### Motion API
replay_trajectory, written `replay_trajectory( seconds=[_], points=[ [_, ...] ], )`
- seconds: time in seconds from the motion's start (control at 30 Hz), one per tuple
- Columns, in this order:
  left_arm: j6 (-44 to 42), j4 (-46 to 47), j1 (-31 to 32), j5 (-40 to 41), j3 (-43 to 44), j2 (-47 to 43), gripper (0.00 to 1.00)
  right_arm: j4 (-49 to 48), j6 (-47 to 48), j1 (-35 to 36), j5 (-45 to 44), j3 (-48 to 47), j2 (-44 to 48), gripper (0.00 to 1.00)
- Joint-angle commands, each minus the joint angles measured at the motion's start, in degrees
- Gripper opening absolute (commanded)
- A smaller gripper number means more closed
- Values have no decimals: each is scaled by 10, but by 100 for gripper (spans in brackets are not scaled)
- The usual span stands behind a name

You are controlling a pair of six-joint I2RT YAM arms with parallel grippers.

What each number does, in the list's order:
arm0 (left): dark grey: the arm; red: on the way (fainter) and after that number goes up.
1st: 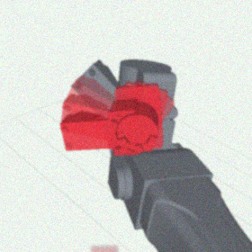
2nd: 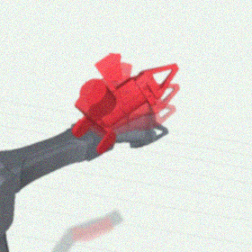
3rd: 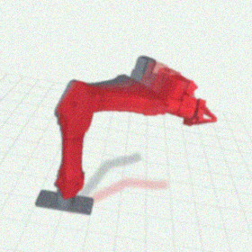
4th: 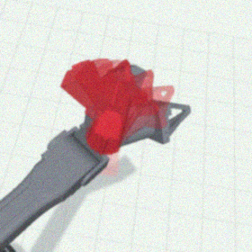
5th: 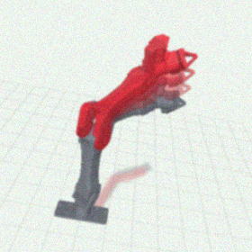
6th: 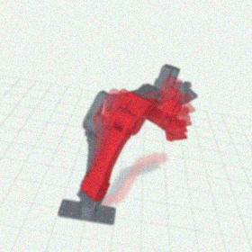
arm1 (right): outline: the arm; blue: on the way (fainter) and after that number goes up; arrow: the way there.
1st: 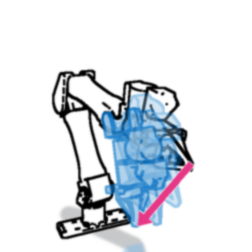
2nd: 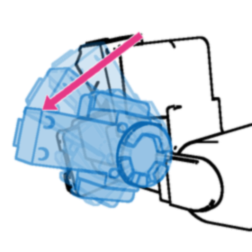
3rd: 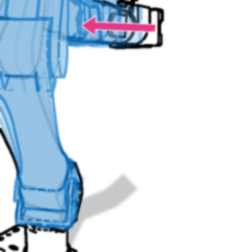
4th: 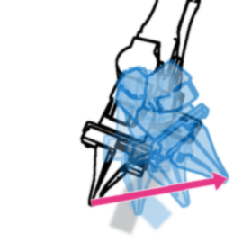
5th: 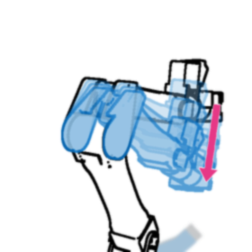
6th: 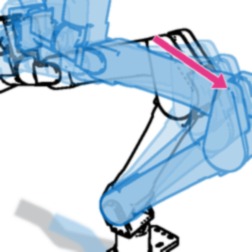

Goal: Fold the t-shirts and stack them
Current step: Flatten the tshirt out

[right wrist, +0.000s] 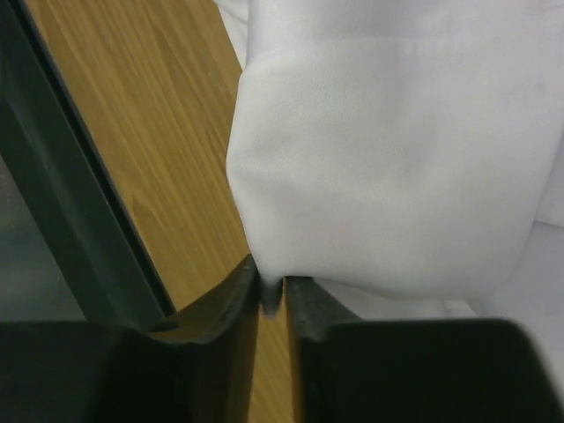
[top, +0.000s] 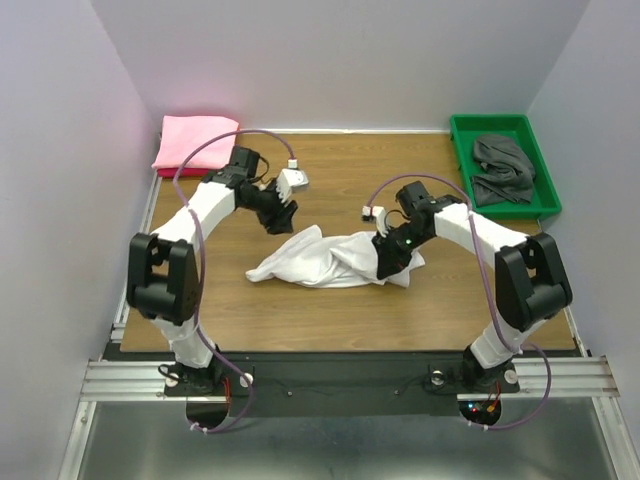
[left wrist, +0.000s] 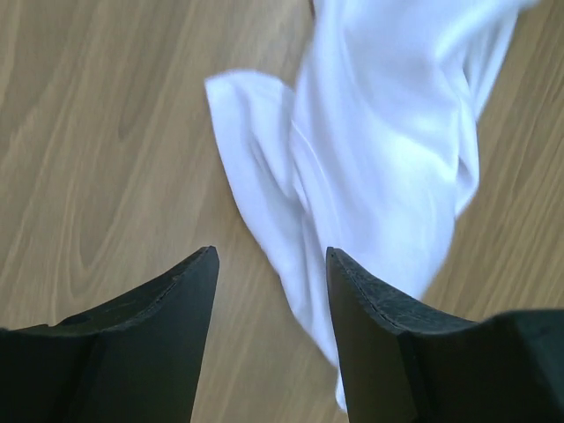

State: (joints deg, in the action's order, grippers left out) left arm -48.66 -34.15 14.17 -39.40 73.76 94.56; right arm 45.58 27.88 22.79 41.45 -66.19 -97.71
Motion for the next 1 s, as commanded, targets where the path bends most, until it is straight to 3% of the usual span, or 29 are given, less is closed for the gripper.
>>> replay_trajectory(
  seconds=[0.0, 0.07, 0.1, 0.17, 0.2, 0.33, 0.63, 0.97],
  points=[
    [98, 86, 44, -87, 75, 47, 64, 16, 24, -2, -14, 19, 70, 28],
    [110, 108, 82, -59, 92, 79, 65, 18, 8, -40, -14, 17, 99, 43],
    [111, 116, 92, -52, 103, 87, 65, 18, 2, -63, -2, 12, 112, 57],
    [115, 130, 122, -37, 118, 114, 65, 21, -8, -151, 28, -11, 116, 69],
    [116, 131, 133, -35, 136, 125, 65, 22, -10, -179, 28, -20, 112, 71],
    [114, 131, 179, -20, 166, 168, 65, 29, -19, -241, -32, -38, 69, 70],
    [61, 156, 295, 42, 184, 197, 65, -31, -92, -249, -88, -45, -31, 64],
    [-13, 168, 362, 85, 211, 233, 65, -65, -129, -249, -75, -56, -82, 59]
  ],
)
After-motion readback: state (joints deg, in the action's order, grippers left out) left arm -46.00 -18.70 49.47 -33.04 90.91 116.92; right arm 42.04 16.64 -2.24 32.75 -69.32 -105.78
